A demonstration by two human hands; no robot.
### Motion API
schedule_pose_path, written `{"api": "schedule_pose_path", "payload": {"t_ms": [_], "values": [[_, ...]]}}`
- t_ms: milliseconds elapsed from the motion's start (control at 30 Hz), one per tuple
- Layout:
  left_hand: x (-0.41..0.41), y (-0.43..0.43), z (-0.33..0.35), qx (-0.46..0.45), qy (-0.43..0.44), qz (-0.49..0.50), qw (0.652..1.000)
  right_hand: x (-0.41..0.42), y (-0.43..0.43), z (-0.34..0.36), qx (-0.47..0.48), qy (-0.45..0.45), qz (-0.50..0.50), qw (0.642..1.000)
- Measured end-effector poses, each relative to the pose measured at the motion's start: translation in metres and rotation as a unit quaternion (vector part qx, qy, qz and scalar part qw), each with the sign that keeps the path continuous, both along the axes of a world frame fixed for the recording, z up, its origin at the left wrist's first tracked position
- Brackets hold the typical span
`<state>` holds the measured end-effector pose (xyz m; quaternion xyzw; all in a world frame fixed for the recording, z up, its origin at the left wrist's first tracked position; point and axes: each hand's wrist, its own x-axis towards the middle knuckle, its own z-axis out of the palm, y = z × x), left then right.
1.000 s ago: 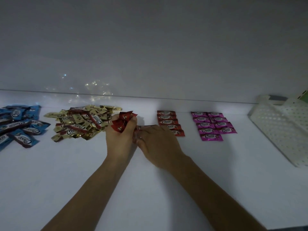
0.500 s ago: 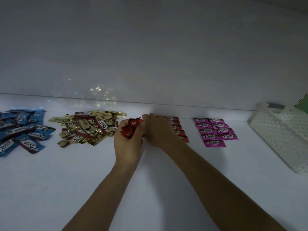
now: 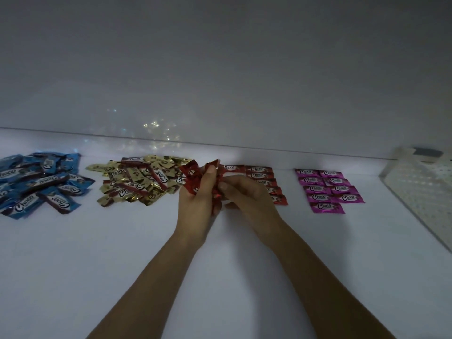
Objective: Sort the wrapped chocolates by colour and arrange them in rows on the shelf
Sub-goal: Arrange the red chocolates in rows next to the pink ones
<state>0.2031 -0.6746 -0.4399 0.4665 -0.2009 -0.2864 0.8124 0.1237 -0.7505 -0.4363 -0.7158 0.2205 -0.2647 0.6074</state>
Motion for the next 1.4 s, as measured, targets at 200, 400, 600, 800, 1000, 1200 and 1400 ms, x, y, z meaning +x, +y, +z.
{"api": "schedule_pose_path", "payload": {"t_ms": [200, 400, 600, 800, 1000, 1200, 1400], "values": [[0.001, 0.001, -0.005, 0.017, -0.072, -0.051, 0.996, -0.001, -0.004, 0.001, 0.023, -0.009, -0.04, 0.999], [-0.001, -0.002, -0.004, 0.026, -0.067, -0.01, 0.997, -0.001, -0.004, 0.001, 0.07, -0.062, -0.084, 0.992], [-0.001, -0.001, -0.004, 0.046, -0.089, 0.01, 0.995, -0.003, -0.006, 0.007, 0.143, -0.121, -0.088, 0.978], [-0.002, 0.0, -0.005, 0.06, -0.085, 0.009, 0.995, -0.002, -0.007, 0.002, 0.152, -0.121, -0.117, 0.974], [0.003, 0.0, 0.003, 0.019, 0.053, 0.092, 0.994, -0.005, -0.015, -0.005, 0.046, -0.042, -0.213, 0.975], [0.006, 0.001, 0.004, -0.004, 0.099, 0.086, 0.991, -0.011, -0.013, -0.013, -0.335, 0.271, -0.213, 0.877], [0.005, 0.002, 0.002, -0.011, 0.082, 0.085, 0.993, -0.011, -0.008, -0.015, -0.491, 0.158, -0.122, 0.848]]}}
